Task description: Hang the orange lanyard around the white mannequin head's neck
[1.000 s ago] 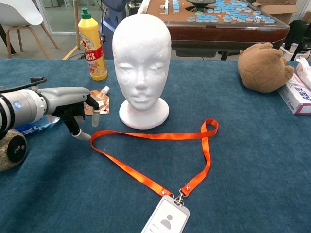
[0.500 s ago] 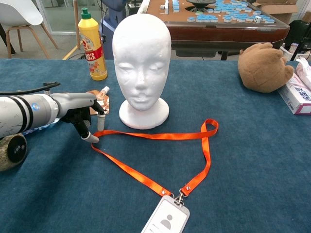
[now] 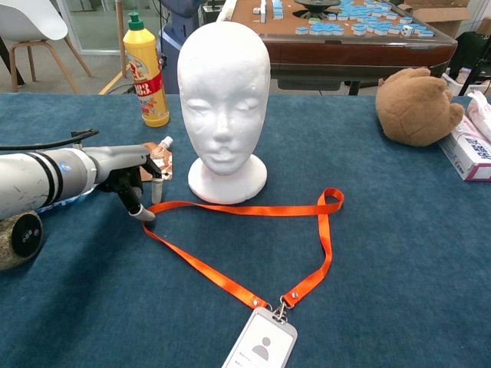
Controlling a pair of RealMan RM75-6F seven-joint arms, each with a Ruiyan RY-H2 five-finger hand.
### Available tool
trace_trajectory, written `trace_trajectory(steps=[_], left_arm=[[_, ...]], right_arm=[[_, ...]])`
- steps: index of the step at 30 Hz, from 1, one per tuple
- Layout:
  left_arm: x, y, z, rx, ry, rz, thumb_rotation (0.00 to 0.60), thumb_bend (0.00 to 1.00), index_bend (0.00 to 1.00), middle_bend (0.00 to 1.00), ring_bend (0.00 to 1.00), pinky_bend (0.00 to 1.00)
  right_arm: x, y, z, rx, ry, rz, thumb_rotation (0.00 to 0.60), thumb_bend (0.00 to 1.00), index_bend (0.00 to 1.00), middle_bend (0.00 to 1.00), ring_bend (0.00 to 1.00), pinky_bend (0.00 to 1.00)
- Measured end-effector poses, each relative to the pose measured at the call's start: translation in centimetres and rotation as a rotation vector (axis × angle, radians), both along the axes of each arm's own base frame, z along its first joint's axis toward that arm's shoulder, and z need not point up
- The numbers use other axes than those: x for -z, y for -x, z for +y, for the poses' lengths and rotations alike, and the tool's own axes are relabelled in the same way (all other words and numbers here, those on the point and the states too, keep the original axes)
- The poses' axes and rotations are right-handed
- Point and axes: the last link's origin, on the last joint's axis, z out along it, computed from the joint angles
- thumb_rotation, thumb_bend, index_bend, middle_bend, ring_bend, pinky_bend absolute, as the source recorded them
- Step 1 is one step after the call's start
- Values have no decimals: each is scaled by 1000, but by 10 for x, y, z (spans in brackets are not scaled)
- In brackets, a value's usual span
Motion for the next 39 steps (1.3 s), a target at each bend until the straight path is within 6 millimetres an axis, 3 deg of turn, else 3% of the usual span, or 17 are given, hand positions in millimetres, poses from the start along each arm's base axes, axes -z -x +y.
trace_trajectory(steps=[11,17,39], left_arm=[[6,0,-2,8,11,-1,600,212,508,970,934,899],[9,2,-1,3,4,-8,600,280,547,973,936,899],[2,12,-12,13,22,-34,600,355,589,978,941,899]], right_arm=[[0,0,0,3,0,-1,600,216,222,464,470,573],[-1,0,2,5,4,-1,600,216,222,464,470,573],[10,-7,-6,-10,-41,20,600,216,222,464,470,573]])
